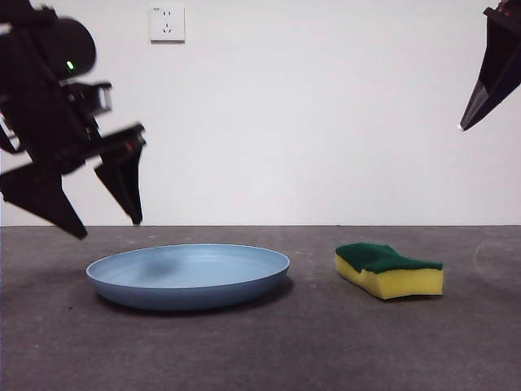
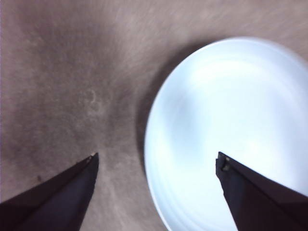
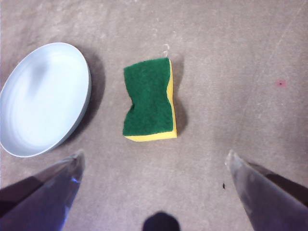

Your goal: Pick up the plate,pick up the cloth,clean the plate with the cloth

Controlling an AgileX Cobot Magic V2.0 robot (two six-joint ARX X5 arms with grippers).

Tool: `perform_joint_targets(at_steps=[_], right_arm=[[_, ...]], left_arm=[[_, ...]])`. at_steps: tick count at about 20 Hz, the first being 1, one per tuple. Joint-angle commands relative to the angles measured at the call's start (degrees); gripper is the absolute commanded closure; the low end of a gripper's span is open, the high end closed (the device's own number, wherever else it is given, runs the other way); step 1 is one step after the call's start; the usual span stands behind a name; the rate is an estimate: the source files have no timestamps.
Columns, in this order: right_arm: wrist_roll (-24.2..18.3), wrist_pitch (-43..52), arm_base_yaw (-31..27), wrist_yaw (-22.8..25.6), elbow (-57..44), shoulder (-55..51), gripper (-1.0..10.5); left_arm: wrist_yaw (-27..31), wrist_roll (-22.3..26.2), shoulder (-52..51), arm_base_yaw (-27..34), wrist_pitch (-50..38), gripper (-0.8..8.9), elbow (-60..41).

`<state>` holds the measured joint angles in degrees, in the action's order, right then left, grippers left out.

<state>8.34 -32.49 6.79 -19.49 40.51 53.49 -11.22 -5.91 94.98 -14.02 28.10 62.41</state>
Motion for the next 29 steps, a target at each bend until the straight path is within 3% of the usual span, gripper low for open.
perform_joint_targets(at_steps=[1, 7, 11, 16, 23, 29], right_arm=[[0.24, 0.39, 0.09, 0.02, 0.26, 0.13, 4.5], [0.24, 0.42, 0.09, 0.04, 0.26, 0.13, 4.5], [0.66, 0.5, 0.09, 0.04, 0.26, 0.13, 4.5], [0.59, 1.81, 0.66, -0.04, 0.39, 0.28, 4.5], [-2.95, 2.01, 7.37, 0.63, 9.11, 9.66, 4.5], [-8.74, 2.05, 12.35, 8.17, 15.67, 24.83, 5.1]], left_arm=[[0.63, 1.53, 3.21, -0.55, -0.15, 4.06, -0.11], [0.68, 1.51, 7.17, -0.63, -0.5, 4.2, -0.11], [0.63, 3.15, 7.17, -0.9, -0.33, 8.27, -0.11], [0.66, 3.19, 6.58, -1.4, -1.01, 8.22, 0.04], [0.7, 3.19, -1.18, -3.08, 3.52, 8.22, 2.86], [0.72, 3.19, -8.07, -4.0, 6.95, 8.22, 2.89]])
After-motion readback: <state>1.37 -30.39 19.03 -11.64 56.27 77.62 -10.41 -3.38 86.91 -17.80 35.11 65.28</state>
